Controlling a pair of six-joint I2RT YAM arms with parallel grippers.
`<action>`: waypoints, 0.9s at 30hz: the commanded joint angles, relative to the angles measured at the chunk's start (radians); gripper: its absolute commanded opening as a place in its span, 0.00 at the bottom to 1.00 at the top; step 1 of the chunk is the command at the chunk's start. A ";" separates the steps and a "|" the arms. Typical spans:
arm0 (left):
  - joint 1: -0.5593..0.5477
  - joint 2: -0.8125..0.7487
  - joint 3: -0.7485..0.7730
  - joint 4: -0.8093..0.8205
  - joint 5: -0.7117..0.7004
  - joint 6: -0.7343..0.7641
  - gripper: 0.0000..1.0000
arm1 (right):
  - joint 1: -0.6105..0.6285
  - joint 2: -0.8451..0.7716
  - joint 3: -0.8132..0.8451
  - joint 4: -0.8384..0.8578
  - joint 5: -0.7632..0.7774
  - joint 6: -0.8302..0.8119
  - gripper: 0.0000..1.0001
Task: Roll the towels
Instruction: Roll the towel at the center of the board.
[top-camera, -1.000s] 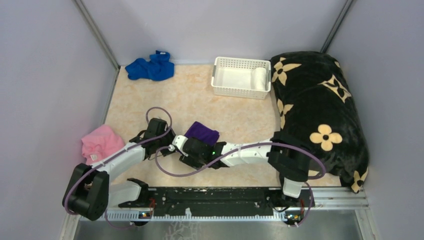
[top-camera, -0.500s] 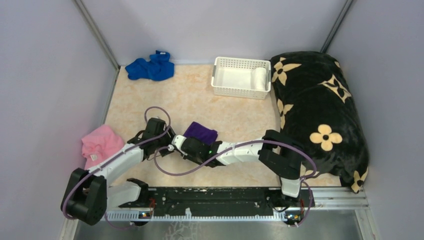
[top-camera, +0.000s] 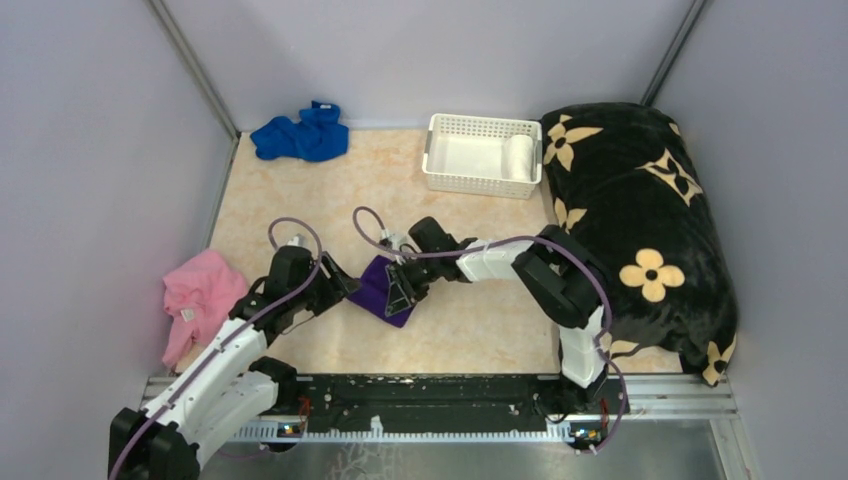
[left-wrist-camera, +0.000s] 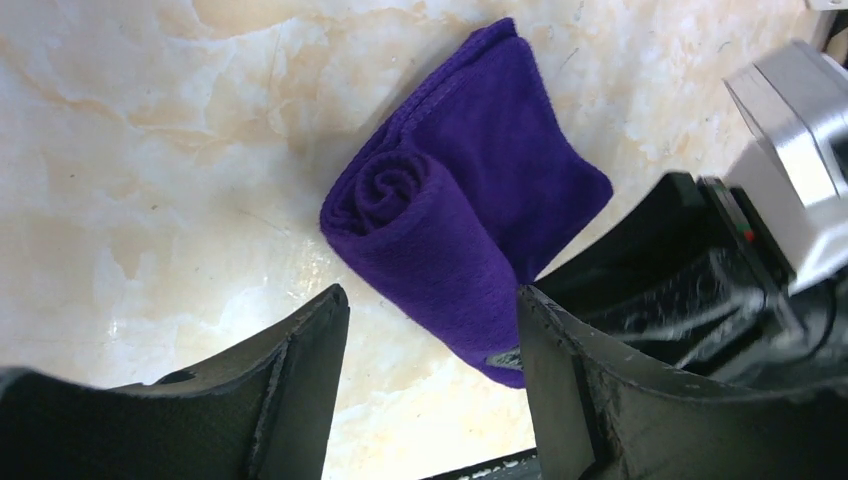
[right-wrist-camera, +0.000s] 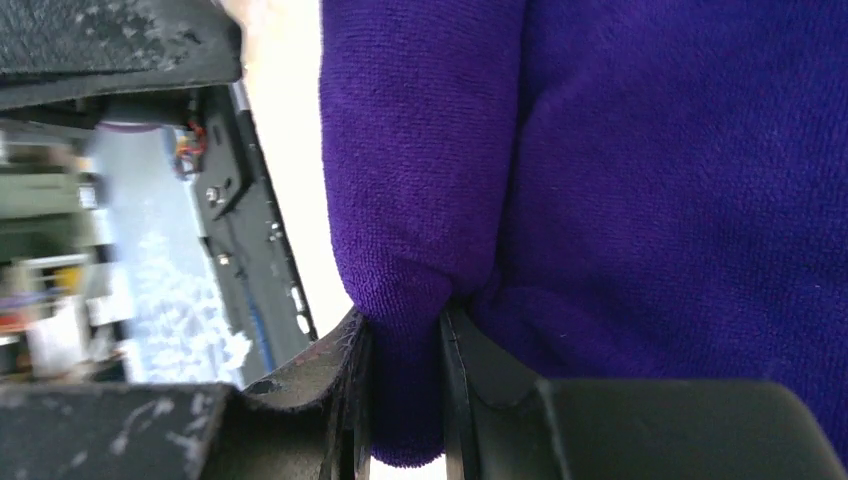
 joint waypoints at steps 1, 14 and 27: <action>0.004 0.001 -0.046 0.012 0.013 -0.020 0.68 | -0.069 0.103 0.001 0.130 -0.337 0.210 0.17; 0.005 0.308 -0.010 0.166 -0.011 0.011 0.65 | -0.105 0.157 0.097 -0.080 -0.218 0.131 0.32; 0.005 0.374 -0.019 0.146 -0.022 0.033 0.63 | 0.109 -0.213 0.137 -0.348 0.603 -0.153 0.57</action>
